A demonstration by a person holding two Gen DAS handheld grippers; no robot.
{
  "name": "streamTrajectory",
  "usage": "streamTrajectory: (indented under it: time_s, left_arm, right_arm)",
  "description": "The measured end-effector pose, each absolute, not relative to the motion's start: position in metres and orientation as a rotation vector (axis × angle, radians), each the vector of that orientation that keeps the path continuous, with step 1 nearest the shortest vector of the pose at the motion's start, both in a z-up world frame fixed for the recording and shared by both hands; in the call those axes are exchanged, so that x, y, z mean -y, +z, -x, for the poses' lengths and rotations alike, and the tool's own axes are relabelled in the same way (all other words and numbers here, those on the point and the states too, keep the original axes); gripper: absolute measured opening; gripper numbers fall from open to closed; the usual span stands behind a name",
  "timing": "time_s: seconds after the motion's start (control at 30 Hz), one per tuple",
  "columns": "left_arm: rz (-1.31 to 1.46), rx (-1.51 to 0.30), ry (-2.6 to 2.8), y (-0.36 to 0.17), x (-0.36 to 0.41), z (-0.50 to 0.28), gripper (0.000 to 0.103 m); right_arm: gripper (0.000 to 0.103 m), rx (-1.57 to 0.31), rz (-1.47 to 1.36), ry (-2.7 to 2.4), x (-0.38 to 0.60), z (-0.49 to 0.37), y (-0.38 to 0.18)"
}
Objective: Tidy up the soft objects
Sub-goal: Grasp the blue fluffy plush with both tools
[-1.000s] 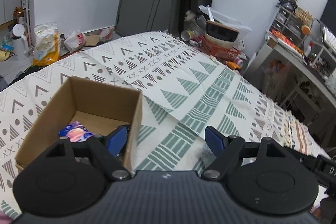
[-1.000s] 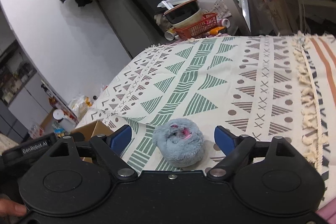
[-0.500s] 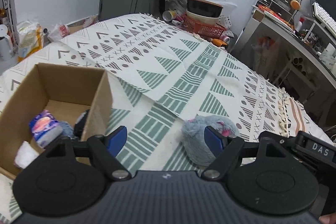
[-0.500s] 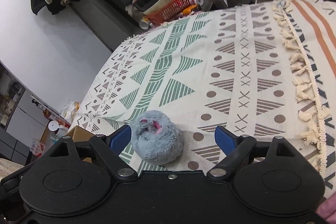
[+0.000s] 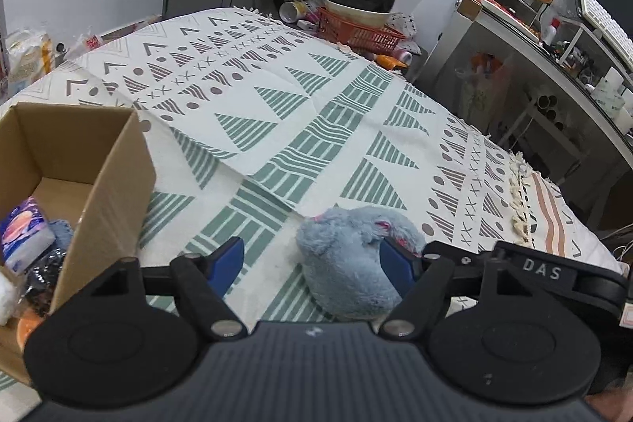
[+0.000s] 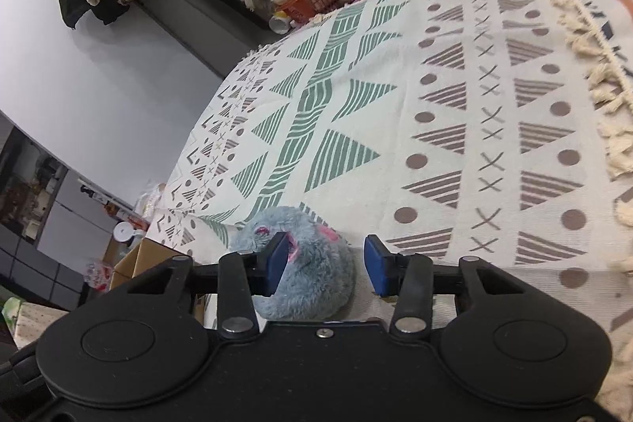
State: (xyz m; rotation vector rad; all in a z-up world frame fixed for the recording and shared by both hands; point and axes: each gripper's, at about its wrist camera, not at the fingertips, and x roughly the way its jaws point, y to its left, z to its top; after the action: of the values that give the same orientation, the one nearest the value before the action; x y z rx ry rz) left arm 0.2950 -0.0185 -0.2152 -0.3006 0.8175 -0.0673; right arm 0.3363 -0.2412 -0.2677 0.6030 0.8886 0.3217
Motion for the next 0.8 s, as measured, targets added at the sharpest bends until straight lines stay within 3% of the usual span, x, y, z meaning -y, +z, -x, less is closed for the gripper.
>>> streamTrajectory:
  time_s: [0.1, 0.27, 0.37, 0.8]
  left_arm:
    - [0.293, -0.823, -0.074, -0.218, 0.023, -0.297, 0.069]
    - [0.307, -0.846, -0.088, -0.226, 0.027, -0.301, 0.05]
    - [0.32, -0.867, -0.099, -0.23, 0.03, -0.302, 0.047]
    - [0.356, -0.9, -0.109, -0.236, 0.031, -0.298, 0.033]
  right_arm:
    - [0.038, -0.921, -0.608, 0.338, 0.237, -0.341, -0.275]
    - [0.022, -0.937, -0.666, 0.396, 0.237, -0.342, -0.279]
    - [0.017, -0.946, -0.701, 0.416, 0.239, -0.34, -0.28]
    - [0.014, -1.062, -0.881, 0.461, 0.245, -0.324, -0.291]
